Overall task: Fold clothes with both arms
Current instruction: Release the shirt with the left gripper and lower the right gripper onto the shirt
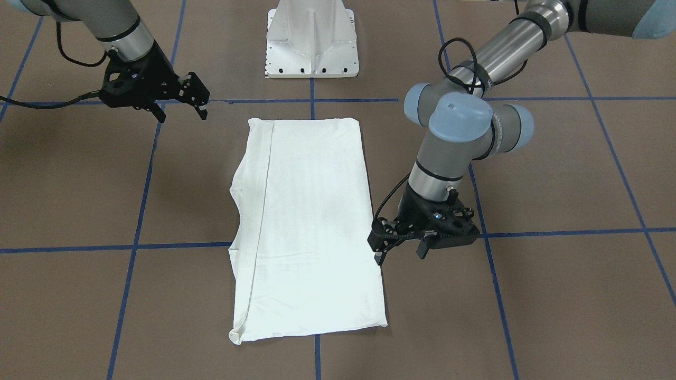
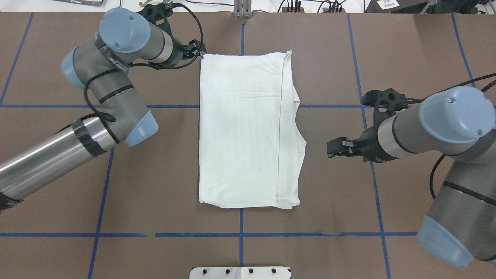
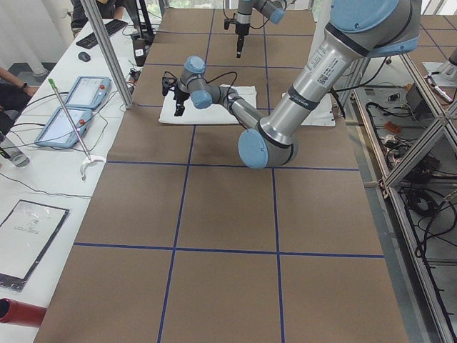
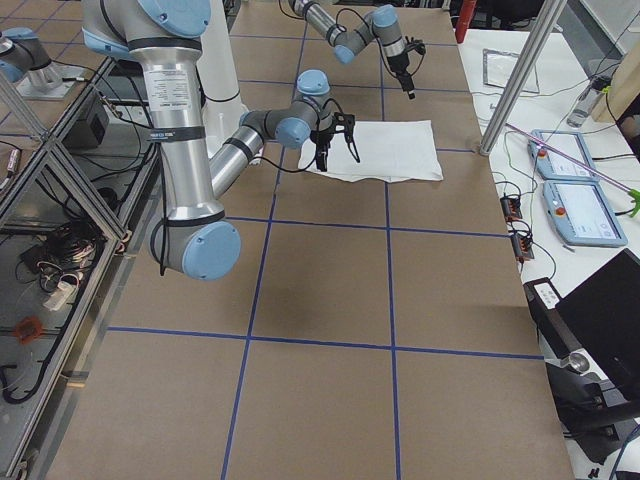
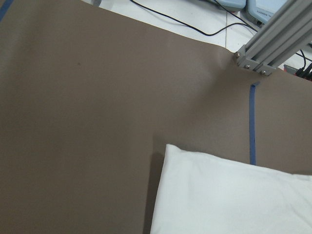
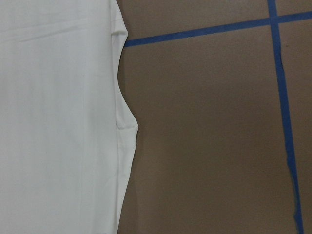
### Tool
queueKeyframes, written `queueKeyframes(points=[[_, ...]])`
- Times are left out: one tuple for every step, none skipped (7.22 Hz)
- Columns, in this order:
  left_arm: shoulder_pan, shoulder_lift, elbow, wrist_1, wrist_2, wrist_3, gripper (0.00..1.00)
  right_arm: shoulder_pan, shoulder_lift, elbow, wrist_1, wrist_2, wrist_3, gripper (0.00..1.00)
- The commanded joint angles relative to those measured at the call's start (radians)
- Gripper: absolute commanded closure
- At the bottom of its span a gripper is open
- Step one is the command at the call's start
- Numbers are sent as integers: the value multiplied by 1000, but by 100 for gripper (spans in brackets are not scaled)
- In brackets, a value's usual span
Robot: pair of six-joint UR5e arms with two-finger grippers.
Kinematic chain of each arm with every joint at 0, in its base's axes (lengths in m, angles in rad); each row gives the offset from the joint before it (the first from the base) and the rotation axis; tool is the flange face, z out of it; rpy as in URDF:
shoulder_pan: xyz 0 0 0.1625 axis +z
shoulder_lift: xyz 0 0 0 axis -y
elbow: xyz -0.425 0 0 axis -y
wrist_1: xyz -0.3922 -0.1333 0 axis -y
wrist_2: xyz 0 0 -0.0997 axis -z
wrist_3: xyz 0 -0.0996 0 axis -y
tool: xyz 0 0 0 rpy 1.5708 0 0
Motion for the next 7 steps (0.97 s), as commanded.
queueKeyframes(points=[[2, 156, -327, 161, -71, 14, 0, -117, 239, -109, -214, -118, -10, 0], [5, 196, -410, 192, -84, 14, 0, -134, 283, -169, -212, -130, -56, 0], [9, 204, -443, 198, -98, 13, 0, -150, 298, -204, -211, -139, -119, 0], [12, 204, -443, 203, -106, 10, 0, -174, 297, -226, -211, -144, -143, 0], [12, 204, -440, 203, -107, 10, 0, -196, 298, -252, -211, -158, -168, 0], [14, 204, -434, 201, -107, 10, 0, -219, 300, -272, -208, -182, -173, 0], [18, 204, -429, 201, -107, 8, 0, -233, 309, -289, -206, -191, -179, 0]])
